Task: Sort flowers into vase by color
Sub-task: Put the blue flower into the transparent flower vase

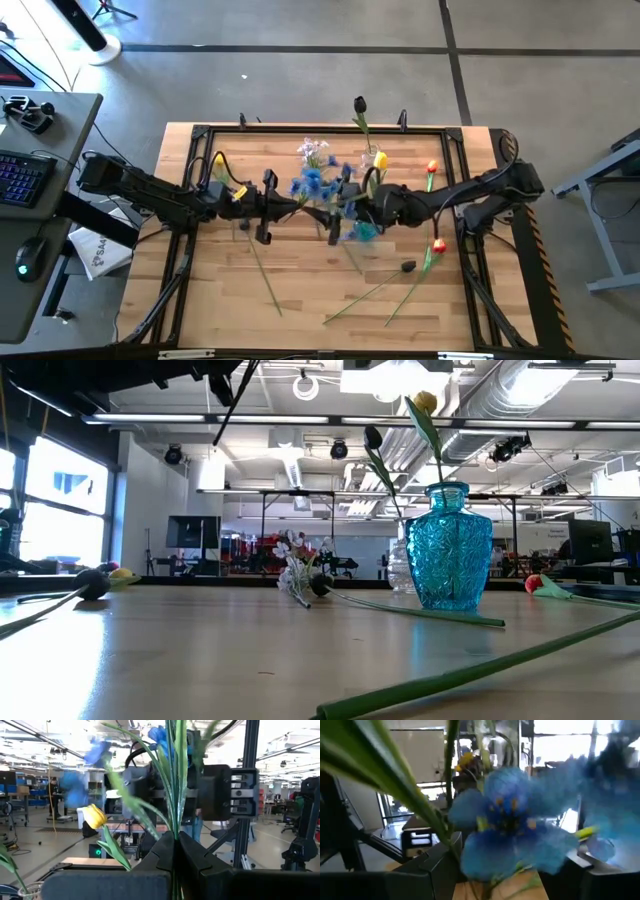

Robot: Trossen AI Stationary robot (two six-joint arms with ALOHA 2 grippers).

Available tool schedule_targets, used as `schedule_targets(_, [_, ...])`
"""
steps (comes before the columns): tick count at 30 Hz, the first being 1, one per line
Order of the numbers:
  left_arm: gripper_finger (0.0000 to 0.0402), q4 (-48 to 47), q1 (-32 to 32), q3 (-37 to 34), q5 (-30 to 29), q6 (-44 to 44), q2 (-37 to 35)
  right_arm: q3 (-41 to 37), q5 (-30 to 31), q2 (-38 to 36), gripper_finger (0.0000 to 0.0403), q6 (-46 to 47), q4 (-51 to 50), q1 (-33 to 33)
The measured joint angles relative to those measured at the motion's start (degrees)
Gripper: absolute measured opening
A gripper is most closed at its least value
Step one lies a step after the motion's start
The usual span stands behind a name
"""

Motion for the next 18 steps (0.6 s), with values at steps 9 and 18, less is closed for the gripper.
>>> schedule_targets(9, [0.0000, -0.2, -0.2, 0.0, -1.4, 1.5, 0.0, 0.0, -4.7, -3.5, 0.0232, -3.0, -3.8, 2.2])
schedule_targets(18, [0.0000, -0.3, -0.2, 0.0, -1.8, 2.0, 0.0, 0.0, -8.6, -8.8, 0.0232, -7.0, -21.9, 2.6])
